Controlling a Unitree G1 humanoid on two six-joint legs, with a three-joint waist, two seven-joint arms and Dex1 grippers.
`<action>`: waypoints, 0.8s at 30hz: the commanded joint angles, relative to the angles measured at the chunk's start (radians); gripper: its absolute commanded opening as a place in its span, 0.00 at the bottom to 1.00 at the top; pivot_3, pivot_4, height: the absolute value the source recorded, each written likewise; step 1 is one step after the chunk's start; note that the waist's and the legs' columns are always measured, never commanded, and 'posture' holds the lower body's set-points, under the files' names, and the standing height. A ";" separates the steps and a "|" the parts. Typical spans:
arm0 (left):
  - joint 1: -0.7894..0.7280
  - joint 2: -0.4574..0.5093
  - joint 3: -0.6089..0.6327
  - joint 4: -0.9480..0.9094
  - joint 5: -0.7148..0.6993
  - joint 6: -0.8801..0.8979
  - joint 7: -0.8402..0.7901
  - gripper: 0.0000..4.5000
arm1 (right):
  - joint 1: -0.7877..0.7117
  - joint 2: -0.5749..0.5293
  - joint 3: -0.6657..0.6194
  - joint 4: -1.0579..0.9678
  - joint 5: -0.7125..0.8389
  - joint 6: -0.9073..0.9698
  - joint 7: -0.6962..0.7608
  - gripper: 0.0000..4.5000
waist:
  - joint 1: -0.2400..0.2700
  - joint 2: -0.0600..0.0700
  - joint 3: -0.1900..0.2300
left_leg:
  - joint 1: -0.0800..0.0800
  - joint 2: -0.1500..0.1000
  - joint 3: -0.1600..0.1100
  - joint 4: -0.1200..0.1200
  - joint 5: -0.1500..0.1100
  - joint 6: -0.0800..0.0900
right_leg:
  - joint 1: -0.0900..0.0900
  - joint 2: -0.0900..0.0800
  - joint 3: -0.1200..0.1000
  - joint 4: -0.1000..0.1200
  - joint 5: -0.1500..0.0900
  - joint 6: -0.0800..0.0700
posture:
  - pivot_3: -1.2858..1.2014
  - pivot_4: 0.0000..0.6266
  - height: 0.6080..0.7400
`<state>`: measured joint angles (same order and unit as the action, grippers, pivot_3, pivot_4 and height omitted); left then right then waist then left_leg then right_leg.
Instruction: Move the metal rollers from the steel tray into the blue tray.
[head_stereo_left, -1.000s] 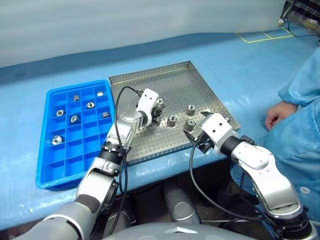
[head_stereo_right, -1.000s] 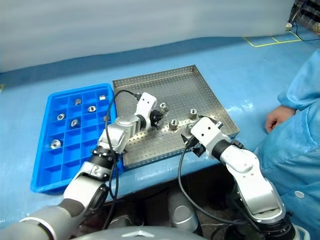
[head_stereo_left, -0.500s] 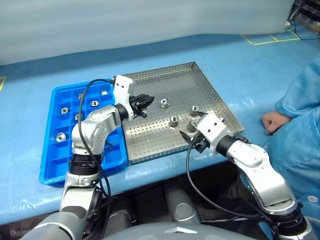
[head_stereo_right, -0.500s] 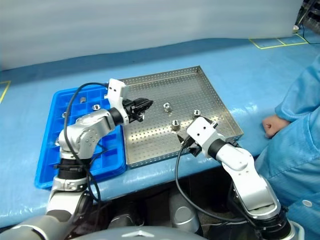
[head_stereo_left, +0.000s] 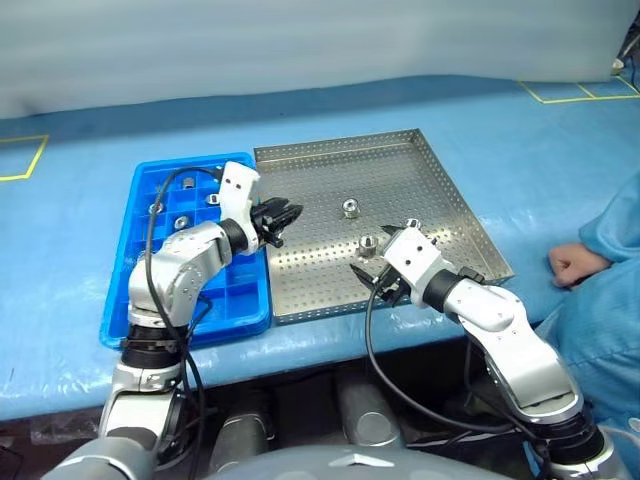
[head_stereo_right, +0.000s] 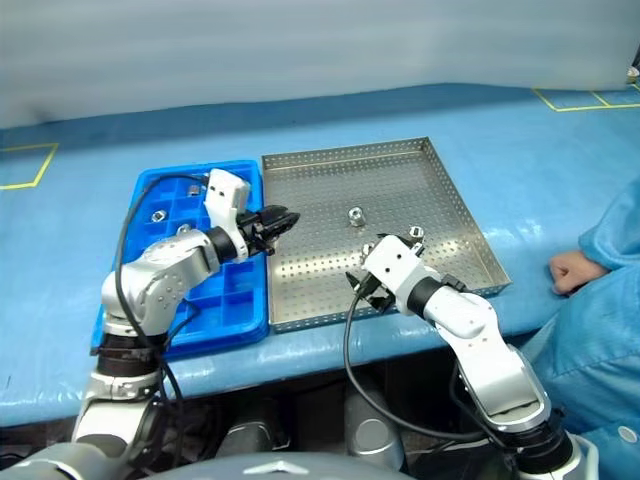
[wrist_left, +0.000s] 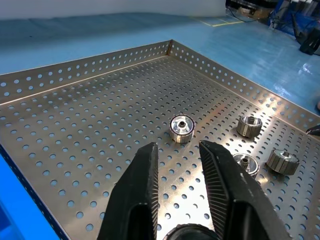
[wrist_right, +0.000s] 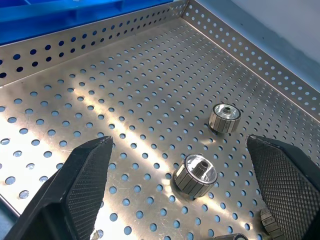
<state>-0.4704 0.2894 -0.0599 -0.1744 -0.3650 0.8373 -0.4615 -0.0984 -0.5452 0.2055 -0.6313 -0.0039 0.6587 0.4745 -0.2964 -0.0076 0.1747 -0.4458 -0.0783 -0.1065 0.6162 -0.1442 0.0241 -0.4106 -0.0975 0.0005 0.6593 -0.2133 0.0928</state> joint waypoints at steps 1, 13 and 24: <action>-0.052 -0.046 -0.011 0.053 0.006 -0.029 0.014 0.70 | 0.008 0.006 -0.011 -0.031 -0.011 -0.013 -0.015 1.00 | 0.003 0.000 0.000 | 0.000 0.000 0.000 0.000 0.000 0.000 | 0.000 0.000 0.000 0.000 0.000 0.000 | 0.35 0.24 1.00; -0.108 -0.064 -0.072 0.173 0.080 -0.043 0.025 0.91 | 0.051 0.024 -0.018 -0.053 -0.027 -0.013 -0.041 1.00 | -0.041 0.001 0.000 | 0.000 0.000 0.000 0.000 0.000 0.000 | 0.000 0.000 0.000 0.000 0.000 0.000 | 0.34 0.24 1.00; -0.106 -0.014 -0.159 0.235 0.238 -0.103 0.051 0.91 | 0.048 0.040 -0.007 -0.038 -0.034 -0.020 -0.043 1.00 | -0.056 0.001 0.000 | 0.000 0.000 0.000 0.000 0.000 0.000 | 0.000 0.000 0.000 0.001 0.000 0.000 | 0.35 0.24 1.00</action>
<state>-0.5653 0.2770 -0.2351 0.0755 -0.1340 0.7564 -0.4084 -0.0484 -0.5072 0.2053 -0.6386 -0.0334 0.6590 0.4370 -0.3523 -0.0070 0.1743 -0.4458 -0.0782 -0.1066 0.6160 -0.1442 0.0243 -0.4109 -0.0975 0.0005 0.6598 -0.2131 0.0933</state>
